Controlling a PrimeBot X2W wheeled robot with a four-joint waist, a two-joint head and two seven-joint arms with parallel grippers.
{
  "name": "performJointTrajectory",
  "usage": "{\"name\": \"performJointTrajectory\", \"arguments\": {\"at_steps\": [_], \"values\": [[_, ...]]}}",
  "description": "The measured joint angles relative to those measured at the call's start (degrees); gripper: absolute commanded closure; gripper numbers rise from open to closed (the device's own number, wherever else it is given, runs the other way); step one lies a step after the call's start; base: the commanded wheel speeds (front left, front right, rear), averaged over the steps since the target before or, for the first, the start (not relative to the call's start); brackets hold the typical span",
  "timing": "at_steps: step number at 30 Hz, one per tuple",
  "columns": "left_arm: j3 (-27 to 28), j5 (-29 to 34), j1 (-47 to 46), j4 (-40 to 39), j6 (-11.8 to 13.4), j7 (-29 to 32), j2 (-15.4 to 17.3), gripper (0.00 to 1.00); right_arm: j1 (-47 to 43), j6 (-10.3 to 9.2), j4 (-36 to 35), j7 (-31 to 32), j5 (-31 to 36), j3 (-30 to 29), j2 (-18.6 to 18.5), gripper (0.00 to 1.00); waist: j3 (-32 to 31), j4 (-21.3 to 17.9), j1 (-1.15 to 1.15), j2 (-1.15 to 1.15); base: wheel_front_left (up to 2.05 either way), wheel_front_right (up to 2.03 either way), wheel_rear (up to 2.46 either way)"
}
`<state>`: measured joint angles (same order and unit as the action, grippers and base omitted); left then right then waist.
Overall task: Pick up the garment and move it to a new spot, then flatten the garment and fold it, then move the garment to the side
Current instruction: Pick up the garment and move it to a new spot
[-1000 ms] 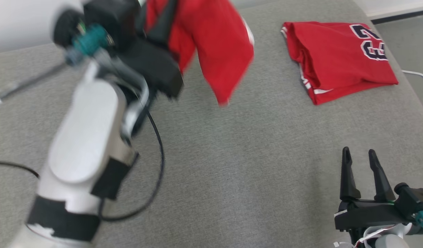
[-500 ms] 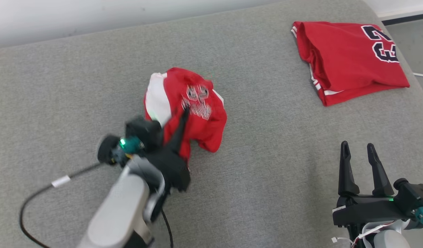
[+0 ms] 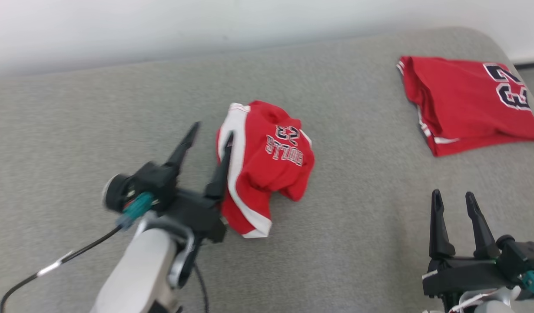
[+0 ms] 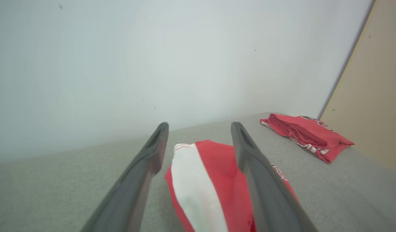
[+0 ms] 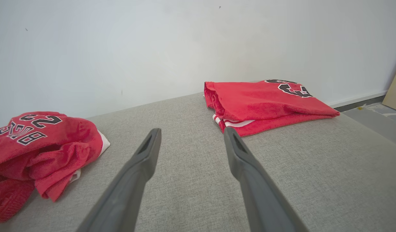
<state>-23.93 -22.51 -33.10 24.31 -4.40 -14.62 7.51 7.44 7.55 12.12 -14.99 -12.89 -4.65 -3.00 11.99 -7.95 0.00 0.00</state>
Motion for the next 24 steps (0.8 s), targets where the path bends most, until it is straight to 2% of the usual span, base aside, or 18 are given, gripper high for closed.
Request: {"name": "performJointTrajectory", "arguments": {"at_steps": [7,12,17,24], "values": [[6.9,-0.2,7.7,-5.8,1.4,-0.4,4.0,0.0,-1.3,0.0,0.0,0.0,0.3,0.4,-0.8,0.0,-3.2,3.9,0.0,0.0,0.0,0.0,0.0],[12.0,0.8,14.6,-10.8,2.0,-0.4,5.5,0.0,-2.1,0.0,-0.2,0.4,0.3,0.7,-1.3,0.0,-5.5,6.2,-0.01,0.0,0.0,0.0,0.0],[16.0,1.7,20.5,-15.5,2.1,-0.4,5.3,0.0,-3.1,0.0,-0.4,0.8,0.3,1.2,-1.4,0.0,-7.1,7.5,0.0,0.0,0.0,0.0,0.0],[19.8,4.4,29.2,-20.9,0.8,-0.4,3.0,0.0,-4.8,0.0,-1.5,1.4,0.3,1.0,-1.4,0.0,-8.5,9.5,-0.01,0.0,0.0,0.0,0.0]]}}
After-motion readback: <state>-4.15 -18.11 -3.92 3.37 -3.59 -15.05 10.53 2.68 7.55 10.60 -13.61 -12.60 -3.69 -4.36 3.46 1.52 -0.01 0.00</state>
